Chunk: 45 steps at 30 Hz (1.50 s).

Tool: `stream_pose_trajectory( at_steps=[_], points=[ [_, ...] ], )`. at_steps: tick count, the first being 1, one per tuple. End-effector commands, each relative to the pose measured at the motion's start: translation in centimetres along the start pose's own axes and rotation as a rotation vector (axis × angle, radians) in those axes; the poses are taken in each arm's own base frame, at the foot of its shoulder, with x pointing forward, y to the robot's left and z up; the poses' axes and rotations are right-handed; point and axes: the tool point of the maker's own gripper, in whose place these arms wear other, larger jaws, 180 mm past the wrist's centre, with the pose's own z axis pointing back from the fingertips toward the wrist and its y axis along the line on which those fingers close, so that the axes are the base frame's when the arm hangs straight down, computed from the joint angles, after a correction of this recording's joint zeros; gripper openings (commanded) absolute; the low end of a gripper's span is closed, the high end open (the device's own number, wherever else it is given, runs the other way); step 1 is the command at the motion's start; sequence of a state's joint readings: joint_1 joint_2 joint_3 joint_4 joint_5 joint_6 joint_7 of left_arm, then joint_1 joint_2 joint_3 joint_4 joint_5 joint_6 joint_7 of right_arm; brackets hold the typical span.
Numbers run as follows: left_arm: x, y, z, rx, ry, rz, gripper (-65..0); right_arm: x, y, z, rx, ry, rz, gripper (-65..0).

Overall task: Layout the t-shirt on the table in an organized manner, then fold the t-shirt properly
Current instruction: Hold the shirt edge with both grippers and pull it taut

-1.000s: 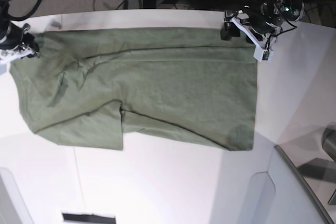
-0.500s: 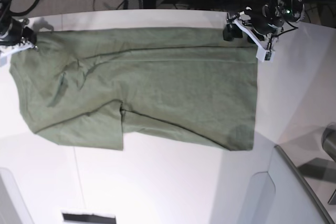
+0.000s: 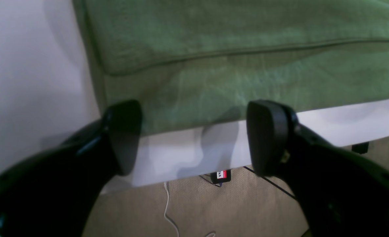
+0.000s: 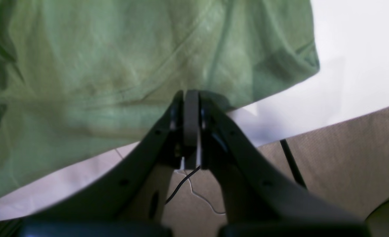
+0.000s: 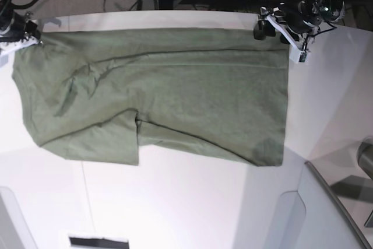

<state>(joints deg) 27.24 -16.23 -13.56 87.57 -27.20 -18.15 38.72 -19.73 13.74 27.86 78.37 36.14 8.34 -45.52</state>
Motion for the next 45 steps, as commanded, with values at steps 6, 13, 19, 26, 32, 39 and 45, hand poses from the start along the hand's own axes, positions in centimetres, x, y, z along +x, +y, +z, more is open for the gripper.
stream_pose_trajectory(
  at_steps=[6,13,19,26,32,39,45],
  points=[
    [-1.9,0.5,1.2,0.025,0.057,-0.021,-17.4,0.2,-0.9,0.7,-0.015,-0.016,0.013,-64.7],
    [-1.3,0.2,1.5,0.022,0.041,-0.033,-17.4,-0.7,-1.4,0.8,-0.025,0.000,0.014,-64.8],
    [0.5,-0.7,2.2,0.008,-0.009,-0.062,-17.4,1.1,0.3,2.7,-0.004,-0.075,0.067,-64.8],
    [4.1,-3.0,3.9,-0.018,-0.116,-0.123,-17.4,3.8,2.8,3.8,0.035,-0.116,0.117,-64.7],
    [3.4,-1.3,1.6,-0.001,-0.073,-0.068,-17.4,4.7,1.3,1.0,-0.051,-0.077,0.114,-64.5],
    [2.0,0.2,-0.1,0.018,-0.017,-0.016,-17.4,4.6,0.2,-0.5,-0.094,-0.053,0.108,-64.5],
    [0.6,0.9,-0.7,0.025,0.022,0.006,-17.4,3.0,-0.9,-0.8,-0.115,-0.019,0.101,-64.7]
  ],
)
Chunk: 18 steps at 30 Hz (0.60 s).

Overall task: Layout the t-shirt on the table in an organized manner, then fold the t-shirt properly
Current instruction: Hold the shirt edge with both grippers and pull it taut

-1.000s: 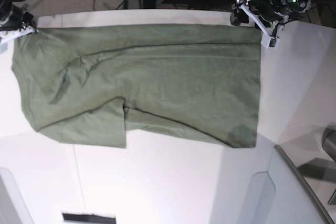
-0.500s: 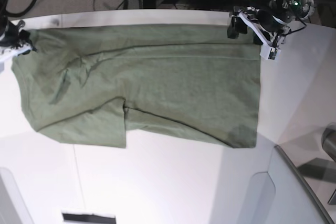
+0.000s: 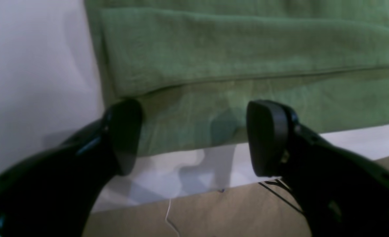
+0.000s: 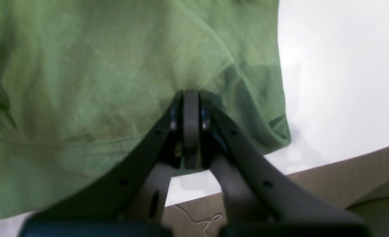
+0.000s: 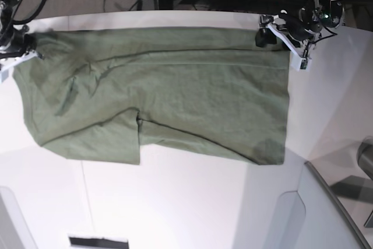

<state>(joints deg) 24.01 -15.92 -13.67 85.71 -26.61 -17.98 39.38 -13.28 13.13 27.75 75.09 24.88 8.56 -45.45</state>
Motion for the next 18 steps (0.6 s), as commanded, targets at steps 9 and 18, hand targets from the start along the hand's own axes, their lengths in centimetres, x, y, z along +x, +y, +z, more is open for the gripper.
stream_pose_trajectory(
  at_steps=[9,18],
  points=[
    [-2.9,0.7,0.8,0.023,0.077,-0.005,-17.4,-1.4,-1.6,0.5,-0.031,0.030,0.010,-64.7],
    [-3.2,0.3,1.9,0.021,0.070,-0.023,-17.4,-1.0,-0.4,1.4,-0.016,-0.004,0.032,-64.8]
  ],
)
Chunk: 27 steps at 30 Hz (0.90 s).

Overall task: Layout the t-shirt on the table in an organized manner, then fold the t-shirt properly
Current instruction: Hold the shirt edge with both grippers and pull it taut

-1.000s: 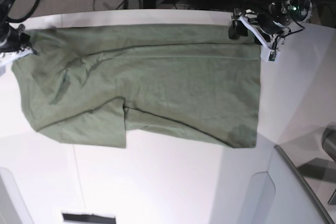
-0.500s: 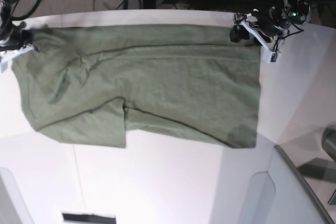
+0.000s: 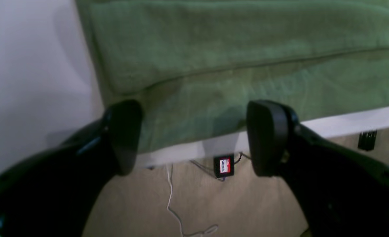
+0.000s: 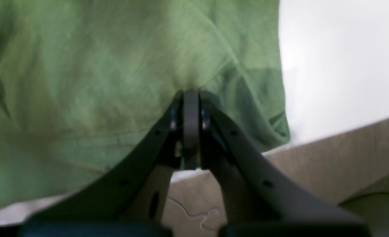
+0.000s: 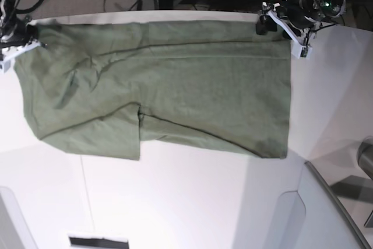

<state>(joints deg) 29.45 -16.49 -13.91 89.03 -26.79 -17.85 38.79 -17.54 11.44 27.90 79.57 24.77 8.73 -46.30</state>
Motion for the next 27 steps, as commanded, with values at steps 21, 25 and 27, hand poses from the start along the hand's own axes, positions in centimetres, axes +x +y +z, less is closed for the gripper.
stream_pose_trajectory(
  at_steps=[21,25,27],
  points=[
    [-0.2,1.1,0.5,0.028,0.035,-0.026,-17.4,1.0,-0.9,0.6,-0.024,-0.023,0.023,-64.7],
    [-0.1,0.9,0.4,0.024,0.033,-0.029,-17.4,1.3,-0.8,0.8,-0.023,-0.028,0.026,-64.7],
    [0.4,0.9,0.6,0.026,0.020,-0.034,-17.4,1.2,-0.8,0.7,-0.022,-0.028,0.025,-64.7]
  ],
)
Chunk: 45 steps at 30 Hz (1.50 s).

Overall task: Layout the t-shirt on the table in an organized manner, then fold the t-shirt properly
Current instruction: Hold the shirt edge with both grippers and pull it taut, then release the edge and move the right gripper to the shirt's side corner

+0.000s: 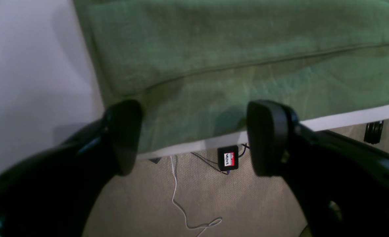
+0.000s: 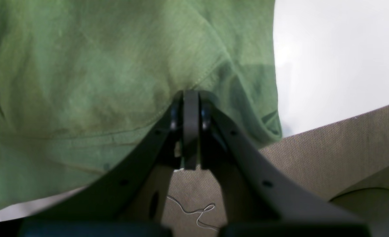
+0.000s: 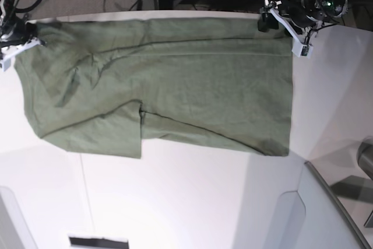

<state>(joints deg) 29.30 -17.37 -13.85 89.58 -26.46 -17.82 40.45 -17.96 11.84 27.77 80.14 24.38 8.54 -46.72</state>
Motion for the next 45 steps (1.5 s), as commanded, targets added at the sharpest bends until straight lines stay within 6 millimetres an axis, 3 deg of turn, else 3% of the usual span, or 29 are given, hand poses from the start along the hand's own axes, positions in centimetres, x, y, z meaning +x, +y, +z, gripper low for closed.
stream_pose_trajectory(
  at_steps=[1,8,15,17,21,27,29,35,41,45],
  points=[
    [0.7,0.4,0.5,0.014,-0.011,-0.017,-17.4,1.2,-0.4,0.5,-0.009,-0.032,0.013,-64.8],
    [3.5,-1.0,1.8,0.000,-0.065,-0.069,-17.4,3.8,1.0,2.1,0.009,-0.100,0.045,-64.5],
    [8.2,-0.3,3.8,0.041,-0.143,-0.095,-17.4,9.7,2.6,3.5,0.032,-0.191,0.065,-63.8],
    [9.4,0.2,3.8,0.053,-0.165,-0.093,-17.4,11.5,4.4,3.4,0.062,-0.201,0.094,-59.3],
    [10.9,1.0,3.0,0.062,-0.180,-0.076,-17.4,14.9,8.6,4.1,0.132,-0.211,0.144,-43.4],
    [12.7,2.1,1.1,0.059,-0.183,-0.028,-17.4,18.9,17.6,4.2,0.282,-0.237,0.207,-21.2],
    [13.5,2.4,0.8,0.059,-0.192,-0.015,-17.4,19.3,19.8,3.0,0.311,-0.185,0.222,-17.9],
    [15.3,2.4,0.7,0.055,-0.223,-0.010,-17.4,19.8,24.1,-0.5,0.323,-0.155,0.309,-21.6],
    [14.6,2.6,0.6,0.059,-0.207,-0.009,-17.4,19.2,24.2,-3.4,0.283,-0.138,0.349,-21.6],
    [13.6,2.7,0.6,0.062,-0.190,-0.007,-17.4,19.7,23.0,-4.0,0.202,-0.155,0.428,-21.6]
  ],
)
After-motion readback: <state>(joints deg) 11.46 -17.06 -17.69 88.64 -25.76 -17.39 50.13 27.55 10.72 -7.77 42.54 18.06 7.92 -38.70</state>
